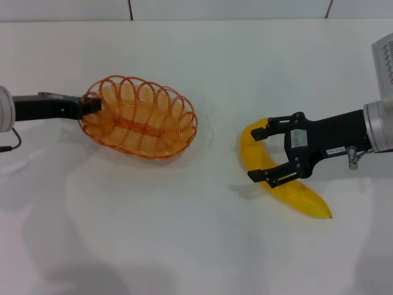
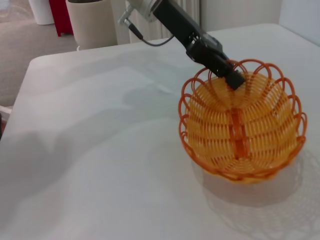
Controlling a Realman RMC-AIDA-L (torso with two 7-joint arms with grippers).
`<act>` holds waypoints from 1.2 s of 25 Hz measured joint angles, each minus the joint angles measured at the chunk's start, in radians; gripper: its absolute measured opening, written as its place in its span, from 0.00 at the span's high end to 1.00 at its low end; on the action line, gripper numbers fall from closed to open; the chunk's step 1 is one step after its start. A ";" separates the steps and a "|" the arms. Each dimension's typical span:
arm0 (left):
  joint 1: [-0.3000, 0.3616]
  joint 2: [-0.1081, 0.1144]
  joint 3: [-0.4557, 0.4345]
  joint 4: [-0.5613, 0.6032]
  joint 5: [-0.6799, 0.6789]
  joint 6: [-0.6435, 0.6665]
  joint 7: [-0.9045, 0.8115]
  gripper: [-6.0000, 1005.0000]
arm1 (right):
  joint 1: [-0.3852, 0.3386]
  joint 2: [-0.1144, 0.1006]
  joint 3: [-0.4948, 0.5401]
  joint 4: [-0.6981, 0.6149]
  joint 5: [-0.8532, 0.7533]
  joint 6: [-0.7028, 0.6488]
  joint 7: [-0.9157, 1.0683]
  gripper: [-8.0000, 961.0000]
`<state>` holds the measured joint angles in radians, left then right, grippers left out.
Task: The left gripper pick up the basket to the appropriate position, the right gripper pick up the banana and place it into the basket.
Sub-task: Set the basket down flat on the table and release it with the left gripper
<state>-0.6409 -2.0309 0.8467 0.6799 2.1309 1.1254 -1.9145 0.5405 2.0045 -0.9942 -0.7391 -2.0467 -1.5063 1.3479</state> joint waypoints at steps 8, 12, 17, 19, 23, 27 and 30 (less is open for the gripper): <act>-0.008 -0.001 0.001 -0.114 -0.071 -0.073 0.055 0.92 | 0.001 0.000 0.002 0.000 -0.001 0.000 0.001 0.06; -0.008 -0.002 0.001 -0.174 -0.114 -0.091 0.093 0.91 | 0.001 0.000 0.002 0.000 -0.001 0.000 0.002 0.06; -0.007 -0.004 0.005 -0.188 -0.118 -0.108 0.087 0.89 | 0.001 0.001 0.002 0.000 -0.001 0.000 0.003 0.06; -0.005 -0.006 0.005 -0.188 -0.119 -0.108 0.085 0.89 | 0.001 0.002 0.002 0.000 -0.001 0.000 0.004 0.06; -0.005 -0.007 0.003 -0.195 -0.124 -0.108 0.084 0.88 | 0.001 0.002 0.002 0.000 -0.001 0.000 0.004 0.06; -0.005 -0.007 0.007 -0.206 -0.139 -0.108 0.084 0.86 | 0.001 0.002 0.002 0.000 -0.001 0.000 0.004 0.06; -0.004 -0.007 0.007 -0.207 -0.140 -0.108 0.084 0.85 | 0.001 0.002 0.002 0.000 -0.001 0.000 0.004 0.06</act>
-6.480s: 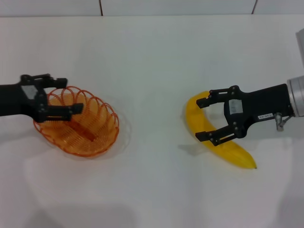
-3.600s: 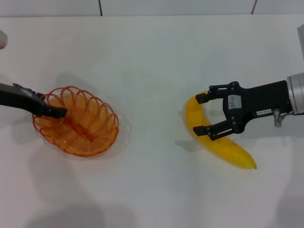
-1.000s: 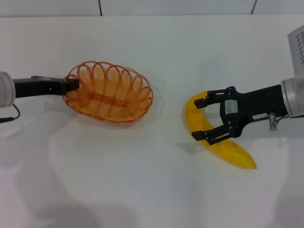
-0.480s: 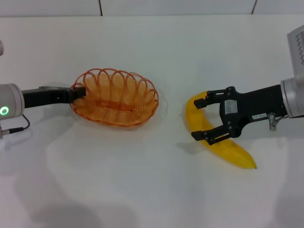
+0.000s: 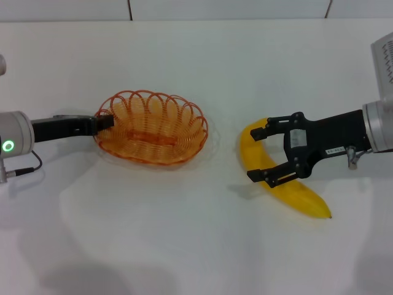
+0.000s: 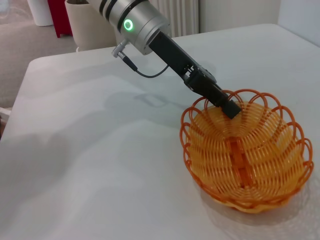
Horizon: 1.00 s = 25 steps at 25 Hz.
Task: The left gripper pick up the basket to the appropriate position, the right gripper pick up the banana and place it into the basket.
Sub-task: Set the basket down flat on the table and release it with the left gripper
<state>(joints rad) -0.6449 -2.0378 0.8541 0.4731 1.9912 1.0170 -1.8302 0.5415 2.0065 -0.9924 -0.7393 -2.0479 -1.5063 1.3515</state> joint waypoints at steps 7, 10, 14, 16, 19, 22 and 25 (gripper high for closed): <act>0.002 0.000 -0.003 0.000 -0.007 0.000 0.001 0.83 | 0.000 0.000 0.000 0.000 0.000 0.000 0.000 0.06; 0.004 0.001 -0.004 0.001 -0.021 0.002 0.007 0.81 | 0.000 0.000 0.000 0.000 0.000 0.000 0.000 0.06; 0.010 0.005 0.003 0.014 -0.029 0.020 0.008 0.72 | -0.004 0.000 0.000 0.001 0.000 0.001 0.000 0.06; 0.023 0.006 0.004 0.044 -0.027 0.031 0.008 0.68 | -0.006 0.000 0.000 0.001 0.000 0.001 -0.001 0.06; 0.046 0.006 0.015 0.106 -0.022 0.059 0.014 0.62 | -0.006 0.000 0.000 0.000 0.000 0.002 -0.001 0.06; 0.068 0.005 0.036 0.162 -0.024 0.090 0.035 0.56 | -0.007 0.000 0.000 0.000 0.000 0.002 -0.001 0.06; 0.103 0.004 0.066 0.235 -0.028 0.111 0.065 0.51 | -0.008 0.001 0.000 0.000 0.001 0.011 -0.002 0.06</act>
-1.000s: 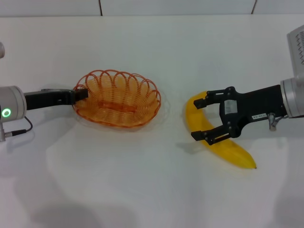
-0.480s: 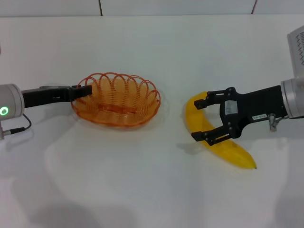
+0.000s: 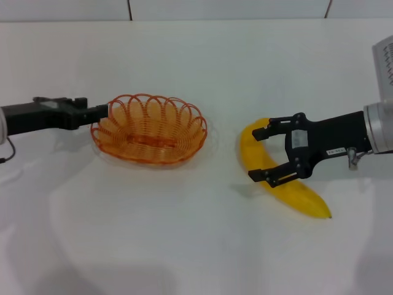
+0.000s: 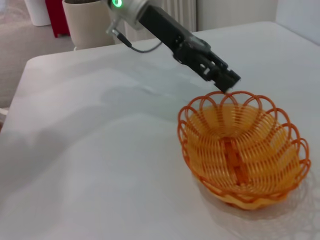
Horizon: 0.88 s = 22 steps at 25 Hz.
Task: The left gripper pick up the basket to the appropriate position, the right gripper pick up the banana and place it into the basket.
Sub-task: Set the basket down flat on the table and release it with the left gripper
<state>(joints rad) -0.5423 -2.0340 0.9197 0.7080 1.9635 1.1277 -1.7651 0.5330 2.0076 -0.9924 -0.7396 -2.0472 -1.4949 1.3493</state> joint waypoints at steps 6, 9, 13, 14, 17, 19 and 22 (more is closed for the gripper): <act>0.065 -0.001 0.022 0.097 -0.037 0.054 0.130 0.40 | -0.002 0.004 0.001 0.002 0.005 0.014 0.002 0.06; 0.093 0.002 0.018 0.119 -0.076 0.100 0.196 0.40 | -0.003 0.009 0.018 0.000 0.007 0.014 0.003 0.06; 0.119 0.004 0.011 0.138 -0.093 0.156 0.277 0.40 | -0.003 0.014 0.054 0.000 0.006 0.015 0.003 0.06; 0.125 0.006 0.010 0.140 -0.094 0.168 0.295 0.40 | -0.004 0.014 0.059 0.000 0.006 0.015 0.003 0.06; 0.142 0.013 0.007 0.143 -0.094 0.208 0.340 0.40 | -0.004 0.014 0.072 0.000 0.007 0.015 0.003 0.06; 0.157 0.015 0.007 0.143 -0.091 0.230 0.366 0.40 | -0.004 0.015 0.087 0.000 0.007 0.015 0.003 0.06; 0.184 0.009 0.007 0.141 -0.083 0.233 0.419 0.40 | -0.004 0.019 0.123 -0.001 0.008 0.015 0.003 0.06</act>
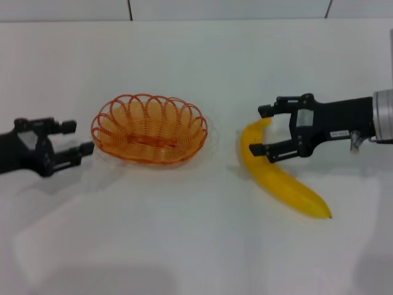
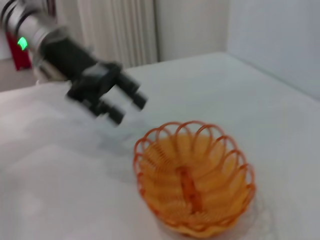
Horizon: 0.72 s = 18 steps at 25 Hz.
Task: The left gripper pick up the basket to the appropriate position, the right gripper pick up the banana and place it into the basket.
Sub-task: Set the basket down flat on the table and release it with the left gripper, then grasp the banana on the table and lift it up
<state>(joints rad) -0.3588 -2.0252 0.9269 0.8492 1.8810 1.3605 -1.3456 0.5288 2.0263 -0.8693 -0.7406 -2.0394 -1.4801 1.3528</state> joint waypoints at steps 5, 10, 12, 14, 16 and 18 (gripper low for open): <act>0.044 -0.003 0.000 -0.009 -0.007 -0.002 0.072 0.40 | -0.008 0.007 0.048 -0.035 0.001 0.000 0.060 0.06; 0.063 -0.004 0.001 -0.022 -0.008 0.002 0.128 0.40 | -0.049 0.018 0.003 -0.152 -0.002 -0.006 0.190 0.06; 0.065 -0.004 0.001 -0.036 -0.009 0.001 0.147 0.40 | -0.083 0.019 -0.060 -0.226 -0.002 -0.003 0.268 0.06; 0.064 -0.004 -0.002 -0.055 -0.011 -0.004 0.165 0.40 | -0.118 0.020 -0.133 -0.310 -0.003 0.000 0.353 0.06; 0.063 -0.004 -0.013 -0.065 -0.011 -0.006 0.175 0.40 | -0.147 0.021 -0.203 -0.380 -0.011 0.000 0.425 0.06; 0.062 -0.004 -0.027 -0.070 -0.012 -0.006 0.183 0.40 | -0.176 0.020 -0.275 -0.461 -0.042 0.006 0.508 0.06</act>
<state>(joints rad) -0.2967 -2.0294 0.8999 0.7789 1.8688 1.3547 -1.1629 0.3533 2.0468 -1.1445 -1.2011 -2.0817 -1.4743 1.8612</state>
